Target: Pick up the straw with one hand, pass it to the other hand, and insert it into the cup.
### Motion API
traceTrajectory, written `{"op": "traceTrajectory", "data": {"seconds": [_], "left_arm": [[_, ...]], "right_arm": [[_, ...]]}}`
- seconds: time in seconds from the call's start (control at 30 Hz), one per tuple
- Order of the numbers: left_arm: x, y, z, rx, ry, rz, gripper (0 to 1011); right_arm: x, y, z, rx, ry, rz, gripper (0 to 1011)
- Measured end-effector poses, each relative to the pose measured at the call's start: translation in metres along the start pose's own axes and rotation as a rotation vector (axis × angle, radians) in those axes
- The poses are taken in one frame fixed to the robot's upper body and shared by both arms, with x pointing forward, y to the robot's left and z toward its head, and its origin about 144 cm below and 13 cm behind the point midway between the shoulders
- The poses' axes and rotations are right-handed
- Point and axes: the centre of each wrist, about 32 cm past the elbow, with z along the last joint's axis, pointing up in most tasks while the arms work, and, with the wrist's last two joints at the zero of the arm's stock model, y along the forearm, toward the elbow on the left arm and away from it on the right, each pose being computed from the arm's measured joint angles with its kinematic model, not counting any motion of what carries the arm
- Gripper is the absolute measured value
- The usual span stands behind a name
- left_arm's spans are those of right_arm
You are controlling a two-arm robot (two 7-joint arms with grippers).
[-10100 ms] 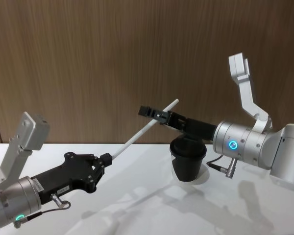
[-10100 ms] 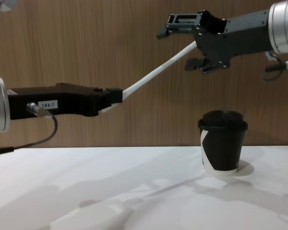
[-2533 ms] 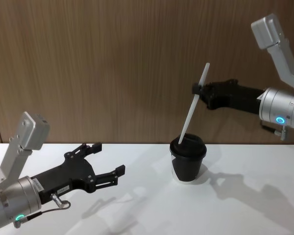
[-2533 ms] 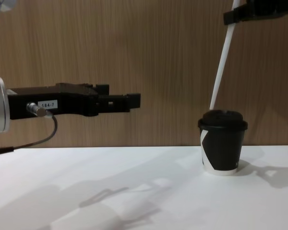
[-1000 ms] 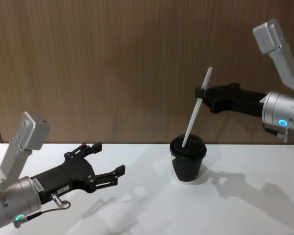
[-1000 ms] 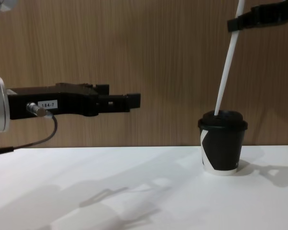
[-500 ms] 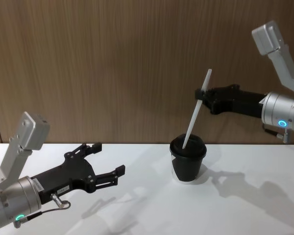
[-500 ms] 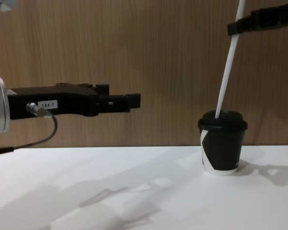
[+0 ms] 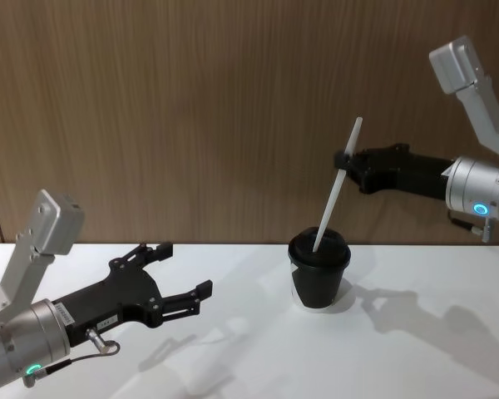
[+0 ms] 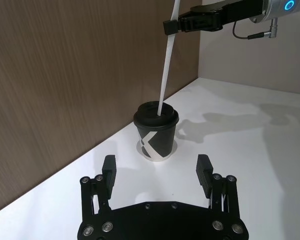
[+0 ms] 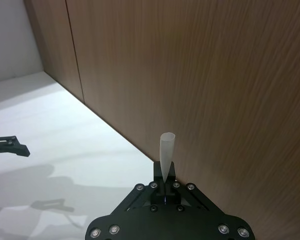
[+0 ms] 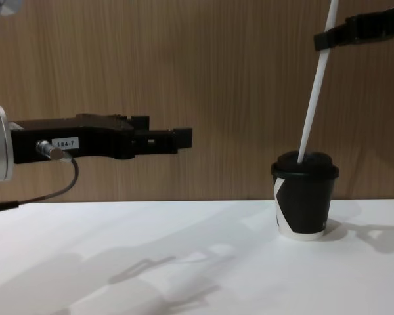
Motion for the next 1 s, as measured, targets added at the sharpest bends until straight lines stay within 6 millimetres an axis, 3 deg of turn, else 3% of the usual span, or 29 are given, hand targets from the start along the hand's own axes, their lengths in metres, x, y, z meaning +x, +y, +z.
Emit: {"op": "traceTrajectory", "data": {"seconds": [0.1, 0.37, 0.6, 0.63, 1.0], "left_arm": [[0.0000, 0.0000, 0.0000, 0.000, 0.000, 0.000, 1003], [0.0000, 0.0000, 0.0000, 0.000, 0.000, 0.000, 1004], [0.0000, 0.0000, 0.0000, 0.000, 0.000, 0.000, 1003], [0.0000, 0.0000, 0.0000, 0.000, 0.000, 0.000, 1003], [0.0000, 0.0000, 0.0000, 0.000, 0.000, 0.000, 1003]], "right_arm": [[0.0004, 0.0000, -0.0001, 0.000, 0.000, 0.001, 18], [0.0014, 0.0000, -0.0004, -0.001, 0.000, 0.001, 233], [0.0017, 0.0000, -0.0004, -0.001, 0.000, 0.001, 441], [0.0017, 0.0001, -0.0004, -0.001, 0.001, 0.001, 515], [0.0019, 0.0001, -0.0004, -0.001, 0.000, 0.001, 824]]}}
